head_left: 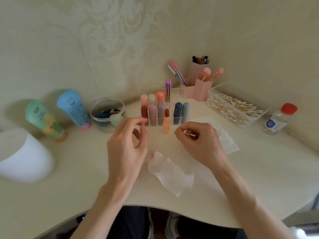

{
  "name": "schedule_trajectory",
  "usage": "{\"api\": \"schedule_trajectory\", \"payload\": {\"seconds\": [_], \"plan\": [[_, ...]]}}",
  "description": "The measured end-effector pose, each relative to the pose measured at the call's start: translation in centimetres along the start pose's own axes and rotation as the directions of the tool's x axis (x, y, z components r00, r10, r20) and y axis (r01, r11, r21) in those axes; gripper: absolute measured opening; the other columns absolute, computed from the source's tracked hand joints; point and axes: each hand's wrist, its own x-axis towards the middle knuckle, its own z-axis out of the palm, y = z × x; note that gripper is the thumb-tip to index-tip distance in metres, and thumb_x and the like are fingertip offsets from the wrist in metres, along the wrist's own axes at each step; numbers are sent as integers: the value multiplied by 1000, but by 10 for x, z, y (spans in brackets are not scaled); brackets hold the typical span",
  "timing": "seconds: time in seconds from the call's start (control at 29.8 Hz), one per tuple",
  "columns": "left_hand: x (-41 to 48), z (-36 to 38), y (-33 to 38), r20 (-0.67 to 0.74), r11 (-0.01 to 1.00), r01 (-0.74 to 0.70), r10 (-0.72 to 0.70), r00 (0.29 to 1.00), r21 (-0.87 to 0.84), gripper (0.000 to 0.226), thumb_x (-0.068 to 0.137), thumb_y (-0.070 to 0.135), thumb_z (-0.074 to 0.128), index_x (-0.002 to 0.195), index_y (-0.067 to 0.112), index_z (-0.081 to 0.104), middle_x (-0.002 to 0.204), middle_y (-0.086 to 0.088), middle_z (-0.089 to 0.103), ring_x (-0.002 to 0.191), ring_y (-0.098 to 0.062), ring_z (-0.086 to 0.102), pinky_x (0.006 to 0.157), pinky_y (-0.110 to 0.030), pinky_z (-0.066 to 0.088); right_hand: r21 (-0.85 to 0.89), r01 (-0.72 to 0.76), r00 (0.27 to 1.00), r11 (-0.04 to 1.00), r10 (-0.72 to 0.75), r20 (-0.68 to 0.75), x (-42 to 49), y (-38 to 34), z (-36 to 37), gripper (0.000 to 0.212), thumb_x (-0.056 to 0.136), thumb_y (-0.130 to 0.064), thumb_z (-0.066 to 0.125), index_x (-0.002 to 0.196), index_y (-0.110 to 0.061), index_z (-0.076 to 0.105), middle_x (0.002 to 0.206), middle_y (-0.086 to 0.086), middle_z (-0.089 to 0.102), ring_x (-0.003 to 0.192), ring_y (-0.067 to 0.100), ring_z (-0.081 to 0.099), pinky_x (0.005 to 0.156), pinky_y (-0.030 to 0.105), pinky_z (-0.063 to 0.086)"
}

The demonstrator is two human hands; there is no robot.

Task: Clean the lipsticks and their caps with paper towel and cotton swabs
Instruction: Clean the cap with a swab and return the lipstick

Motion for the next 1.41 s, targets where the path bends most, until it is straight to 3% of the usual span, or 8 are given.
{"api": "schedule_trajectory", "payload": {"seconds": [0.17, 0.34, 0.4, 0.47, 0.54, 0.74, 1.01, 1.41], "plan": [[4, -17, -39, 158, 986, -46, 20, 987, 158, 26, 94, 33, 73, 114, 18, 73, 123, 2, 56, 91, -15, 60, 79, -28, 48, -21, 124, 984, 992, -120, 133, -3, 1, 5, 11, 97, -26, 74, 94, -32, 83, 77, -22, 72, 68, 0, 58, 65, 12, 41], [3, -14, -48, 244, 984, 33, -75, 967, 173, 21, 90, 33, 77, 109, 26, 72, 97, 11, 65, 76, -8, 59, 71, -34, 53, -39, 143, 970, 989, -133, 202, -4, 3, 8, 14, 98, -24, 72, 102, -32, 83, 79, -24, 73, 76, 2, 65, 68, 11, 43], [6, -16, -43, 224, 961, 266, -244, 944, -75, 19, 84, 31, 83, 102, 25, 76, 90, 9, 73, 68, -9, 62, 68, -23, 51, -48, 163, 966, 985, -150, 212, -5, 2, 8, 18, 99, -22, 70, 108, -32, 82, 78, -21, 74, 77, 1, 66, 69, 11, 43], [8, -21, -33, 346, 748, 510, -387, 855, -424, 20, 78, 28, 86, 97, 23, 79, 90, 0, 78, 62, -15, 62, 67, -22, 51, 2, 190, 963, 982, -187, 195, -7, 1, 10, 20, 99, -18, 70, 110, -30, 82, 79, -19, 75, 71, 2, 65, 67, 13, 43], [6, -23, -28, 425, 624, 585, -405, 809, -518, 25, 71, 29, 87, 94, 22, 81, 90, -6, 79, 61, -20, 59, 69, -30, 52, 73, 222, 960, 972, -231, 160, -9, -2, 9, 19, 98, -15, 72, 108, -28, 81, 80, -18, 75, 64, 7, 63, 64, 16, 44], [7, -24, -24, 484, 606, 633, -418, 769, -482, 33, 68, 27, 85, 98, 15, 79, 86, -7, 80, 55, -18, 58, 62, -21, 52, -27, 401, 915, 916, -400, 52, -14, -7, 13, 8, 95, -17, 77, 98, -24, 81, 80, -18, 73, 70, 8, 64, 65, 11, 43], [4, -22, -24, 517, 612, 608, -350, 782, -506, 30, 72, 19, 82, 100, 9, 78, 82, -3, 78, 50, -15, 51, 58, -16, 47, -137, 530, 844, 837, -536, -9, -17, -6, 22, 9, 100, -21, 70, 101, -22, 78, 78, -12, 63, 68, 9, 55, 62, 37, 53], [2, -23, -26, 467, 599, 592, -373, 802, -539, 29, 71, 18, 82, 99, 9, 79, 83, -5, 78, 55, -14, 57, 65, -17, 52, -104, 565, 825, 818, -561, 68, -20, -9, 24, 9, 99, -19, 70, 100, -17, 79, 73, -14, 56, 63, 7, 50, 60, 26, 48]]}}
